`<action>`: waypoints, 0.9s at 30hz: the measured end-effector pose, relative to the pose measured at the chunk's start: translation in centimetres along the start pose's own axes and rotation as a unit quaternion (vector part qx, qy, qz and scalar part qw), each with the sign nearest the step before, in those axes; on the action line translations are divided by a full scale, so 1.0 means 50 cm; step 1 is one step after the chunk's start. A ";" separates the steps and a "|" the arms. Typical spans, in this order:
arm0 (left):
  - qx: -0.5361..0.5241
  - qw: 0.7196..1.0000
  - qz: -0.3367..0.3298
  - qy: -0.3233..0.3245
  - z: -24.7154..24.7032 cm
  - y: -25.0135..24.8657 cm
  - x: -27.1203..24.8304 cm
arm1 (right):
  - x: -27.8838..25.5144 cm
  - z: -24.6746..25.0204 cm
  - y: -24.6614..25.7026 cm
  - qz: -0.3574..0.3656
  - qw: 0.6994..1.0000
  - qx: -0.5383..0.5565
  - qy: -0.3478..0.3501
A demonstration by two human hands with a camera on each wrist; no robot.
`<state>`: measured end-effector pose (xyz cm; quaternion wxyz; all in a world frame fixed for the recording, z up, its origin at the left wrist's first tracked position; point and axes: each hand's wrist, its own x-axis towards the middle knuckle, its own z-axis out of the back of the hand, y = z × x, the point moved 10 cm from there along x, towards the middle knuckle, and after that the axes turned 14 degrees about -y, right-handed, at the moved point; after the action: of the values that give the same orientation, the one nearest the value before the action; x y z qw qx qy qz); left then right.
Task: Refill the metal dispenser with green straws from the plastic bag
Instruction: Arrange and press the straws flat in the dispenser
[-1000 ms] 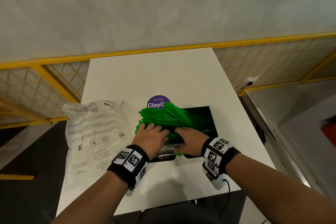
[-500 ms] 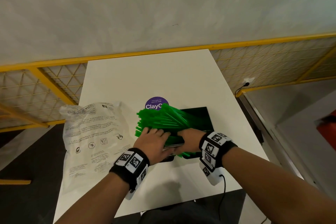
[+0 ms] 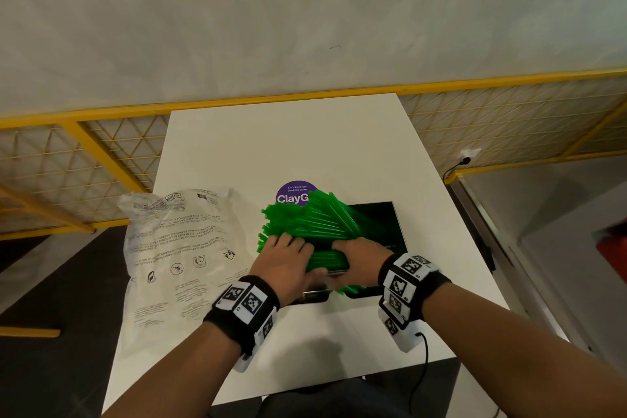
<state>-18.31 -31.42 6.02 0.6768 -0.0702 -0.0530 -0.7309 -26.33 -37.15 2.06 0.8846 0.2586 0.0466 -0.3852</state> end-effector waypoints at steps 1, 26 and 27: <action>0.015 1.000 -0.003 -0.010 0.002 0.000 -0.001 | -0.002 0.006 0.000 0.003 1.000 0.003 -0.005; -0.107 0.954 0.129 -0.248 0.189 0.084 -0.021 | -0.074 0.180 -0.056 -0.060 0.934 0.139 -0.323; -0.100 0.965 0.137 -0.199 0.182 0.077 -0.003 | -0.062 0.178 -0.072 -0.101 0.933 0.152 -0.310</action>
<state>-14.16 -29.99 14.90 0.7357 -0.2877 -0.1033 -0.6044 -32.07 -41.54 9.07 0.7619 0.2514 -0.2633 -0.5358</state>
